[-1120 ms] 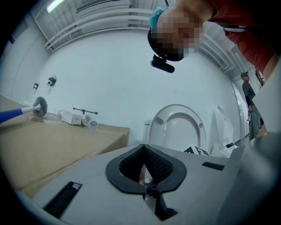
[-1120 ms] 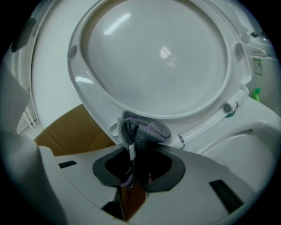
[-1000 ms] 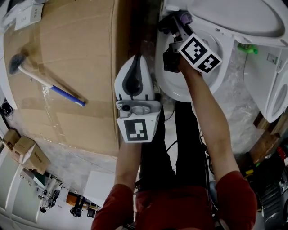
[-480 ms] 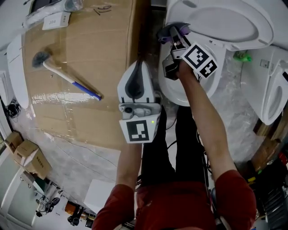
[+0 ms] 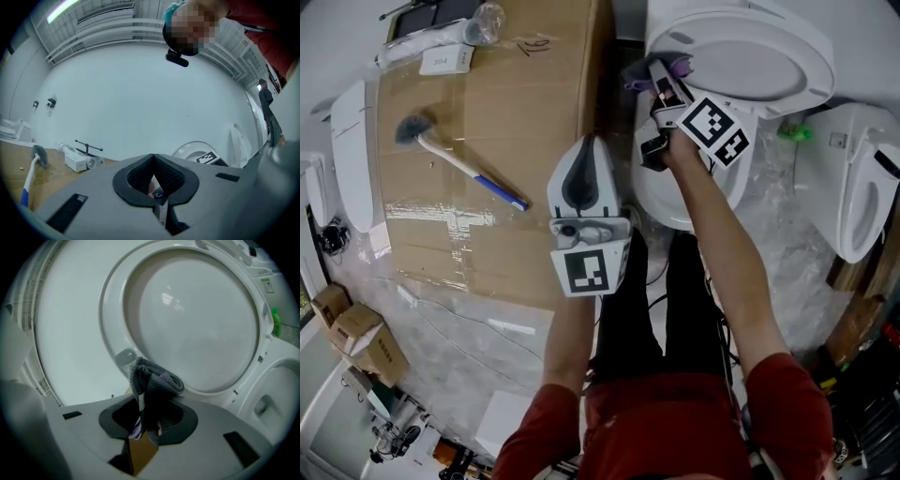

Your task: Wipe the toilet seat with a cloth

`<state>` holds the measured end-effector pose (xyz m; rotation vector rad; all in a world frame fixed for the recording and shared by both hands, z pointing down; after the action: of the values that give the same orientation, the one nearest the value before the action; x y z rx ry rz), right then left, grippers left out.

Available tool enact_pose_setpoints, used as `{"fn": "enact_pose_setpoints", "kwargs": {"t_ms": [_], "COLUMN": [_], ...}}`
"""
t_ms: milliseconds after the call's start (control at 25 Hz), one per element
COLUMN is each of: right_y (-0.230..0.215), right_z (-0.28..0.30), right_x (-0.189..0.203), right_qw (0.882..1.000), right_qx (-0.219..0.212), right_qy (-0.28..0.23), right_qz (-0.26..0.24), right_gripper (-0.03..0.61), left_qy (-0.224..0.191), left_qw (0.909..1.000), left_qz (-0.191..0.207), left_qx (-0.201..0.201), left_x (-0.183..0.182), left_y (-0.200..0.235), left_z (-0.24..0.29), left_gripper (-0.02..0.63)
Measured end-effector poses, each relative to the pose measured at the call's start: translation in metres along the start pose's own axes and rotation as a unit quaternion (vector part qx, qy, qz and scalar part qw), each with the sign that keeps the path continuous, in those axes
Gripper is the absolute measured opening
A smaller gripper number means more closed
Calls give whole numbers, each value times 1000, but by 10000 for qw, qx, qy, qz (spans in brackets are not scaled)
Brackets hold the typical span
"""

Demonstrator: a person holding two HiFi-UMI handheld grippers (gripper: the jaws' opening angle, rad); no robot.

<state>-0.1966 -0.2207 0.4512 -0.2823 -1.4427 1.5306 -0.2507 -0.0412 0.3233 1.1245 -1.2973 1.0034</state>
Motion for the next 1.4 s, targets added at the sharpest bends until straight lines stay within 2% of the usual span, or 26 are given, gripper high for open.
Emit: {"fn": "enact_pose_setpoints", "kwargs": {"t_ms": [240, 440, 640, 760, 1000, 1200, 1280, 1400], "right_y": [36, 53, 69, 85, 94, 94, 94, 94], "right_z": [-11, -19, -28, -31, -40, -52, -56, -63], "right_x": [-22, -32, -42, -56, -77, -92, -97, -107], "right_qw": [9992, 9976, 9895, 9727, 9186, 8737, 8662, 8633], "right_qx": [-188, -78, -44, -26, 335, 569, 565, 533], "right_qy": [-139, -14, 15, -38, -87, -284, -339, -438], "right_qz": [-333, -685, -1443, -2322, -3936, -4823, -4953, -4999], "right_gripper": [95, 95, 95, 95, 95, 95, 95, 95], "left_qy": [-87, -197, -237, -230, -256, 8, 45, 80], "left_qw": [10000, 9998, 9996, 9996, 9992, 9996, 9995, 9991], "left_qz": [-21, -60, -68, -65, -80, 157, 177, 203], "left_qx": [17, 53, 144, 172, 280, 215, 259, 356], "left_x": [-22, -43, -58, -63, -70, -63, -63, -62], "left_y": [0, -4, -11, -14, -29, -35, -40, -51], "left_z": [2, 6, 12, 15, 25, 37, 40, 42], "left_gripper": [12, 12, 12, 12, 12, 12, 12, 12]}}
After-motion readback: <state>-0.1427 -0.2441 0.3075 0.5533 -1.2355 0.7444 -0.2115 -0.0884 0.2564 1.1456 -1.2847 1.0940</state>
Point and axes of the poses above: the fingertips, and each gripper's own axes: z forward along the fingers, y to its left, x out of its underside, the point moved 1 cm from there along -z, backward along the fingers, and after that the axes turned 1 degree about z, right-handed, at the moved point
